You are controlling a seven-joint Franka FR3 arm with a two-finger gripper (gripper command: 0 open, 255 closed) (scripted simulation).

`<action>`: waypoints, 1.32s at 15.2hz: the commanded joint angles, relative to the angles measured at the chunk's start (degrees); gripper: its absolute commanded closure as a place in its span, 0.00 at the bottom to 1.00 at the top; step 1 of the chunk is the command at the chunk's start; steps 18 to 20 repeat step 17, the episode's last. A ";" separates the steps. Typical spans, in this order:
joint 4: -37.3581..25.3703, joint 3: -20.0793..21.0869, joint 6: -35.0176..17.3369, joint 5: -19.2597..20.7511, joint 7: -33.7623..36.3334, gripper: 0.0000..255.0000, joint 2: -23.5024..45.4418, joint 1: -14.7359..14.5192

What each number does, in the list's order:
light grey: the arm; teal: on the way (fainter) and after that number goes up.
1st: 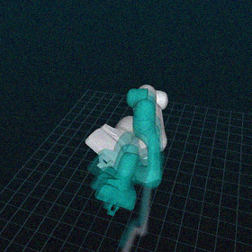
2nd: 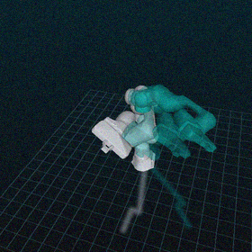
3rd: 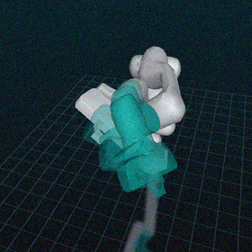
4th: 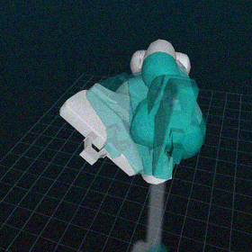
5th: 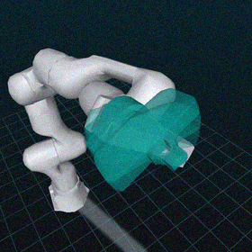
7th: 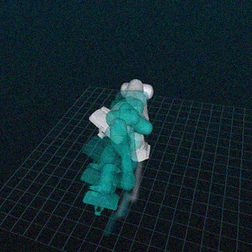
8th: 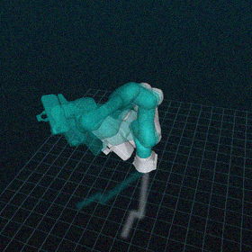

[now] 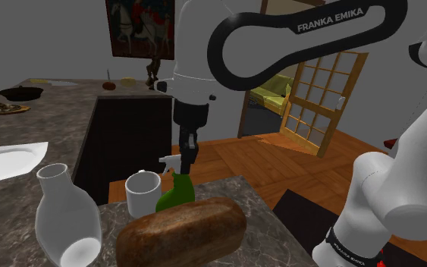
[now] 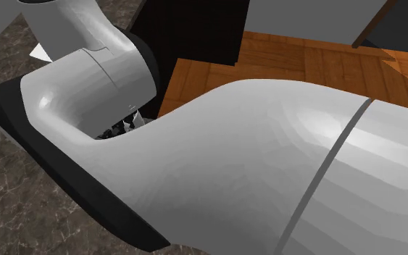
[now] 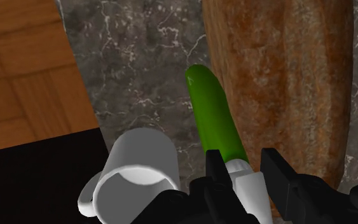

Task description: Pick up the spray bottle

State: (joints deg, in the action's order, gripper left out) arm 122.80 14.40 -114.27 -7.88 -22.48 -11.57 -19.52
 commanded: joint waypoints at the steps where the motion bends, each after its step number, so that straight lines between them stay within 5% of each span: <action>1: -0.63 -0.03 0.80 0.01 0.05 1.00 -0.12 0.01; 15: -10.63 -0.51 11.55 0.35 0.78 1.00 -0.91 0.25; 20: -10.75 -0.52 11.67 0.35 0.79 1.00 -0.90 0.25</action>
